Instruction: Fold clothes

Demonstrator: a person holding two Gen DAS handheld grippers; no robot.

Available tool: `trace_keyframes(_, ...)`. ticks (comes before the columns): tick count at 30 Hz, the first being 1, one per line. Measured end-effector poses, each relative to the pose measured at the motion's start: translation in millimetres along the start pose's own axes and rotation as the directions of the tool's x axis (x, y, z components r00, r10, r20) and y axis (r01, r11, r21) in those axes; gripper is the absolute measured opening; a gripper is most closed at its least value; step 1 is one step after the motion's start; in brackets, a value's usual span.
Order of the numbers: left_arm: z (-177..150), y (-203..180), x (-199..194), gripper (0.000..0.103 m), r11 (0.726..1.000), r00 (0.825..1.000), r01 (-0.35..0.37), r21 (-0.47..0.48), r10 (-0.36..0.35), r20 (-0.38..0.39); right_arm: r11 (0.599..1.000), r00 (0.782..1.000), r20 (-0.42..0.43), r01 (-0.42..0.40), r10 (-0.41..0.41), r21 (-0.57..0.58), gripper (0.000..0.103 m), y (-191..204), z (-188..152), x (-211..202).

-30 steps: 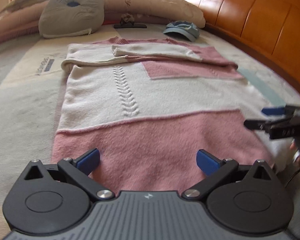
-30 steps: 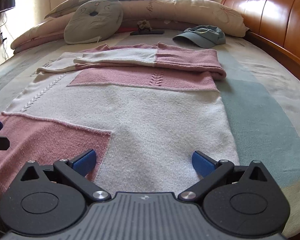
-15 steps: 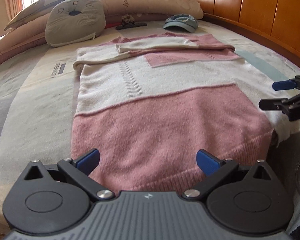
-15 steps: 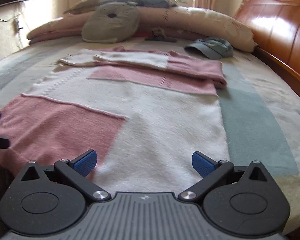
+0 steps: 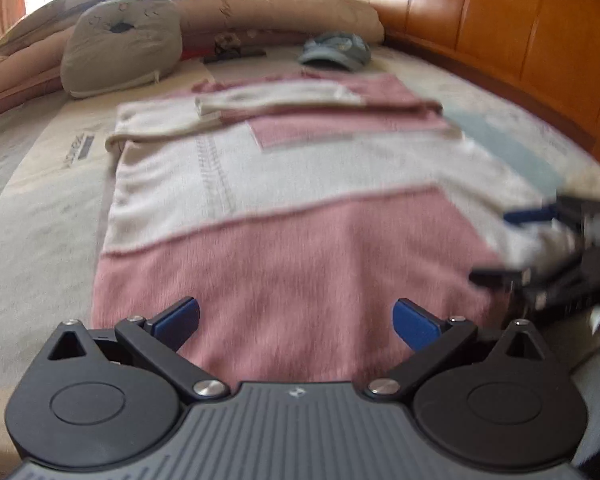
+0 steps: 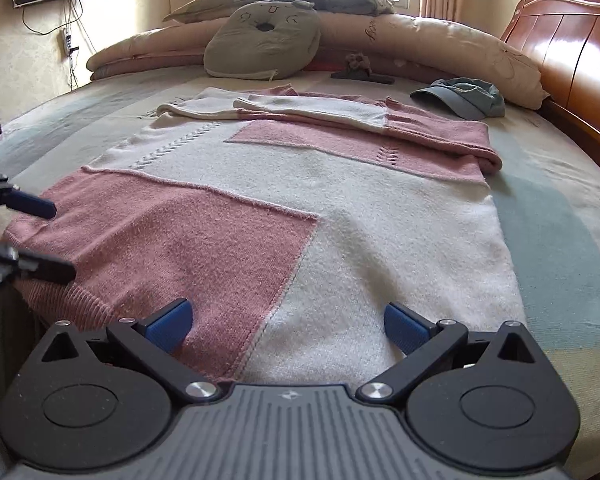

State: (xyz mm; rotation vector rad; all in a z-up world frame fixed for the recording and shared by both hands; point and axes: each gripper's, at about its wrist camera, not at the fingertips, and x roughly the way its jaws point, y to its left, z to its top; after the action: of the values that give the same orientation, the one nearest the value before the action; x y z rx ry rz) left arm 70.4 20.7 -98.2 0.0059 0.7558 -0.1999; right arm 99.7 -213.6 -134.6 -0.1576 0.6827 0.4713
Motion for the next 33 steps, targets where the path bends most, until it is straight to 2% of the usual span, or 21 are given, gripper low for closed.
trace_keyframes(2, 12.0, -2.3, 1.6, 0.102, 0.997, 0.997, 0.068, -0.044, -0.067, 0.026, 1.000, 1.000, 0.000, 0.005, -0.005, 0.005, 0.103, 0.9, 0.6, 0.8)
trace_keyframes(4, 18.0, -8.6, 6.0, 0.102, 0.981, 0.983, 0.182, -0.069, -0.179, 0.037, 1.000, 1.000, 0.003, 0.005, -0.005, 0.007, 0.103, 0.7, 0.1, 0.8)
trace_keyframes(6, 19.6, -18.1, 14.2, 0.102, 0.965, 0.968, 0.251, -0.076, -0.250, 0.022, 1.000, 1.000, 0.008, 0.004, -0.004, 0.007, 0.103, 0.3, -1.0, 0.5)
trace_keyframes(7, 19.1, -22.5, 18.5, 0.102, 0.960, 0.963, 0.270, -0.076, -0.270, 0.012, 1.000, 1.000, 0.009, 0.003, -0.003, 0.007, 0.103, 0.0, -1.2, 0.4)
trace_keyframes(13, -0.5, -30.9, 32.7, 0.102, 0.956, 0.957, 0.281, -0.079, -0.286, -0.048, 1.000, 1.000, 0.013, -0.002, 0.002, 0.006, 0.103, -2.3, -2.4, 0.3)
trace_keyframes(17, -4.8, -32.8, 17.5, 0.102, 0.962, 0.958, 0.271, -0.041, -0.274, -0.087, 1.000, 1.000, 0.014, -0.008, 0.008, 0.003, 0.103, -3.1, -2.1, 0.8)
trace_keyframes(19, -4.0, -31.0, 9.4, 0.102, 0.966, 0.963, 0.257, -0.019, -0.258, -0.082, 1.000, 1.000, 0.013, -0.006, 0.006, -0.010, 0.103, -0.9, 4.5, 1.3)
trace_keyframes(21, 1.1, -26.7, 2.9, 0.102, 0.975, 0.974, 0.223, 0.006, -0.223, -0.044, 1.000, 1.000, 0.012, -0.004, 0.004, -0.024, 0.103, 1.8, 11.9, 1.7)
trace_keyframes(23, 7.2, -19.0, 3.8, 0.102, 0.983, 0.983, 0.184, -0.010, -0.184, -0.022, 0.999, 1.000, 0.012, -0.002, 0.002, -0.039, 0.103, 4.5, 19.4, 2.2)
trace_keyframes(28, 3.6, -2.6, 21.0, 0.102, 0.996, 0.997, 0.019, -0.084, -0.025, -0.069, 0.998, 1.000, -0.017, 0.007, -0.008, -0.060, 0.103, 10.0, 34.3, 11.3)
trace_keyframes(30, -5.5, -2.5, 20.1, 0.102, 0.998, 0.997, -0.016, -0.063, 0.011, -0.074, 0.999, 0.997, -0.071, 0.012, -0.015, -0.041, 0.103, 10.0, 31.5, 21.8)
trace_keyframes(33, -17.4, -7.8, 14.0, 0.102, 0.999, 0.996, -0.043, 0.013, 0.044, -0.074, 1.000, 0.998, -0.054, 0.010, -0.010, 0.005, 0.103, 7.0, 21.1, 19.9)
